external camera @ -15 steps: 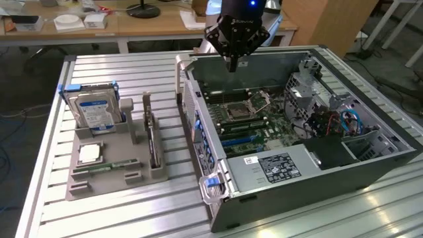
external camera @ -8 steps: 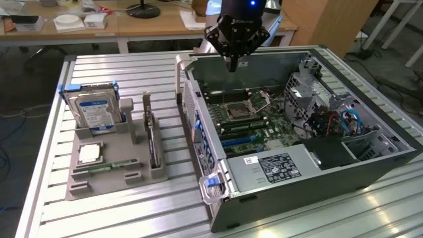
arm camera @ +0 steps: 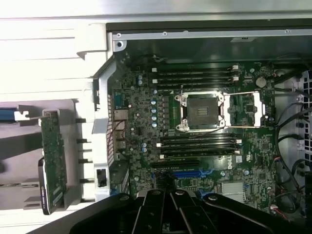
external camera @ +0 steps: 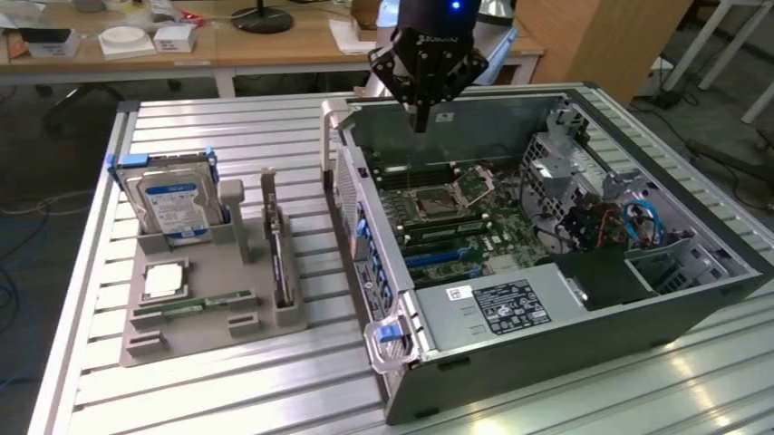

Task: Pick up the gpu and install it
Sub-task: 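Reach for the gpu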

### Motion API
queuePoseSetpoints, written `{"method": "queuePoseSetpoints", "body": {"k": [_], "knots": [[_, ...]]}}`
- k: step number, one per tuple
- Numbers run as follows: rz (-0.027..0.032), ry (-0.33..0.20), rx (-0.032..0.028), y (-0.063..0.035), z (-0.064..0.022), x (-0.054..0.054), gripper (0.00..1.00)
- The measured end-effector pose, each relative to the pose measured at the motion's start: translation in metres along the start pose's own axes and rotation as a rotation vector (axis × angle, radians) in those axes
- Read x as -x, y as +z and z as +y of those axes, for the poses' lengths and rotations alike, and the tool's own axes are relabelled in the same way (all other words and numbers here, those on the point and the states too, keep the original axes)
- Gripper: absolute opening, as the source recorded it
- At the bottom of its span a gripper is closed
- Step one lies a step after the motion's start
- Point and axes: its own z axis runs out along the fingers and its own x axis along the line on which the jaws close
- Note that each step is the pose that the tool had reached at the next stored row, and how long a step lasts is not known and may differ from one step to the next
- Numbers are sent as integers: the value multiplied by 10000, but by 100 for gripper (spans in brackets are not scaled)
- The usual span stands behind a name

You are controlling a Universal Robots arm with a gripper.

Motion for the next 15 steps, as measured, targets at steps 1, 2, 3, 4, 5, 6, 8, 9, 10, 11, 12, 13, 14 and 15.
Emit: {"method": "queuePoseSetpoints", "body": {"k": [1, 2, 3, 4, 5, 6, 8, 9, 10, 11, 12, 13, 14, 15], "knots": [[0, 0, -1, -1, -2, -29, 10], [0, -1, 0, -2, -5, -60, 10], [0, -1, 0, -2, -7, -92, 10], [0, 0, 0, -3, -10, -124, 10], [-1, 0, 1, -3, -12, -154, 10], [-1, 1, 1, -4, -15, -184, 10], [0, -1, 0, -6, -19, -241, 10], [-1, -1, 0, -6, -21, -266, 10], [-1, 0, 0, -6, -23, -286, 10], [0, 0, 0, -6, -24, -305, 10], [0, 0, 1, -6, -25, -324, 10], [0, 0, 0, -6, -27, -346, 10], [0, -1, 0, -6, -29, -366, 10], [0, -1, 0, -6, -30, -386, 10]]}}
